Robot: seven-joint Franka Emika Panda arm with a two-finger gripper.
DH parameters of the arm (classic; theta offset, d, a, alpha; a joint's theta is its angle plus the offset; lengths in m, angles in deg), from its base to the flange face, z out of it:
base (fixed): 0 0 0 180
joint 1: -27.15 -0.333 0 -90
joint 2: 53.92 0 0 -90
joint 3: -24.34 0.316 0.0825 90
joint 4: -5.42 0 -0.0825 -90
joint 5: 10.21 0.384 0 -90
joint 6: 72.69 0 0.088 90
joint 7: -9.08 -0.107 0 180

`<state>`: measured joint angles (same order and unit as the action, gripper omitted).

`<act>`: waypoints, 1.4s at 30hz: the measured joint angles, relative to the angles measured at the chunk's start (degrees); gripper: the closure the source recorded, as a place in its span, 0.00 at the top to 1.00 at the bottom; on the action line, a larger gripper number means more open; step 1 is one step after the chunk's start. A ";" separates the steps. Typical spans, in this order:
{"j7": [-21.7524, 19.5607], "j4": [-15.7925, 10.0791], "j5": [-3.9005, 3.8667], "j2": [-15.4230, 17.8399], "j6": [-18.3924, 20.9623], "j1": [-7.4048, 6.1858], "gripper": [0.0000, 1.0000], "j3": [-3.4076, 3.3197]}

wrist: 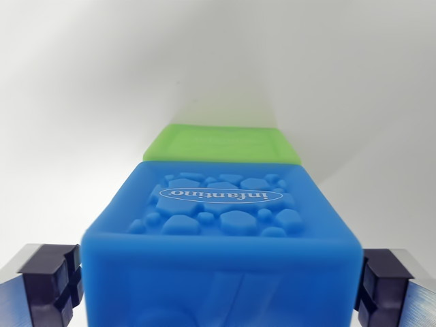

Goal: Stack cube

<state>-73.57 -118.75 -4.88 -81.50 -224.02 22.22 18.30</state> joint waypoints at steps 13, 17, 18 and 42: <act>0.00 0.01 0.00 0.00 0.00 -0.01 1.00 0.00; -0.01 0.00 0.00 0.10 0.08 -0.04 1.00 -0.03; -0.02 0.00 0.00 0.19 0.15 -0.06 1.00 -0.04; -0.80 -0.55 -1.28 7.58 6.68 -0.53 1.00 -0.83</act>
<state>-74.38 -119.30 -6.16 -73.91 -217.33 21.69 17.47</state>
